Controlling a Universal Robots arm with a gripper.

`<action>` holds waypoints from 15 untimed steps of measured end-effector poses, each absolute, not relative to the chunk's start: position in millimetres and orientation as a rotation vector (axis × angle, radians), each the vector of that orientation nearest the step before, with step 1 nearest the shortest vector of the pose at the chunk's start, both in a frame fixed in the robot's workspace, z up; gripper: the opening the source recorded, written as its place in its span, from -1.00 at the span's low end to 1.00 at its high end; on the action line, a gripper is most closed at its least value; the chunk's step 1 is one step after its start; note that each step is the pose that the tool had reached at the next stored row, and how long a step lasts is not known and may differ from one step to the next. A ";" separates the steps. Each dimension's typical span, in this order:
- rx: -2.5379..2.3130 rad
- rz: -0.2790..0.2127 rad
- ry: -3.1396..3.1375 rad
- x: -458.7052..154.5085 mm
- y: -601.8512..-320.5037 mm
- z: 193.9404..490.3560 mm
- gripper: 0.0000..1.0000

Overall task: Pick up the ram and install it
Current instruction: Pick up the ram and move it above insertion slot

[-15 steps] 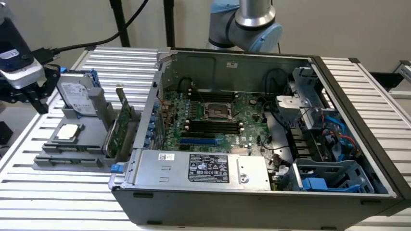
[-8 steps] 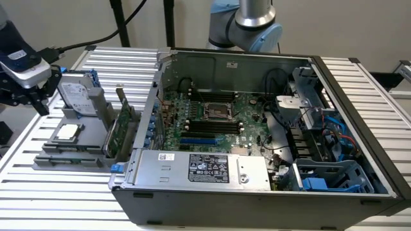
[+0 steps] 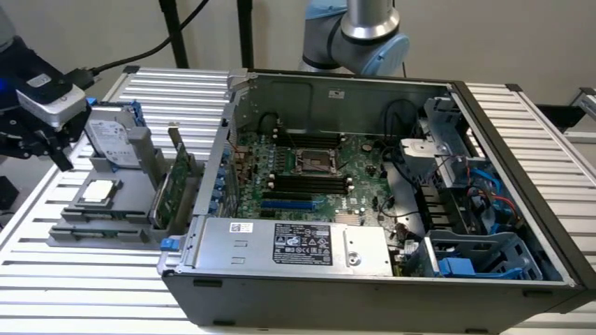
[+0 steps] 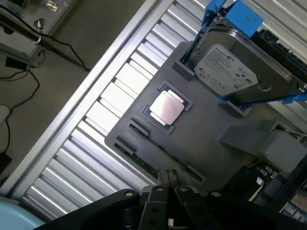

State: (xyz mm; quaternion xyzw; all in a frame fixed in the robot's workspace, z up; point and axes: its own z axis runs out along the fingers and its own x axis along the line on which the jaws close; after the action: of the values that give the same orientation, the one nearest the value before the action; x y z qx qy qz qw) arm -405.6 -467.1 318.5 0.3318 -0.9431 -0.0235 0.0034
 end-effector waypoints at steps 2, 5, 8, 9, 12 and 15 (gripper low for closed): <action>1.092 -0.073 -2.937 -405.5 -467.1 317.1 -1.00; 1.171 -0.073 -2.904 -405.5 -467.1 314.9 -1.00; 1.250 -0.073 -2.870 -405.6 -467.1 312.7 -1.00; 1.277 -0.072 -2.858 -405.5 -467.1 311.9 -1.00; 1.353 -0.072 -2.821 -405.6 -467.1 309.7 -1.00; 1.431 -0.071 -2.781 -405.5 -467.1 307.5 -1.00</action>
State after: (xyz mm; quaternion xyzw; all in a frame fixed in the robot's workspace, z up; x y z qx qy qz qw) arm -405.5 -467.1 307.5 0.4573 -0.8890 -0.0228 0.0066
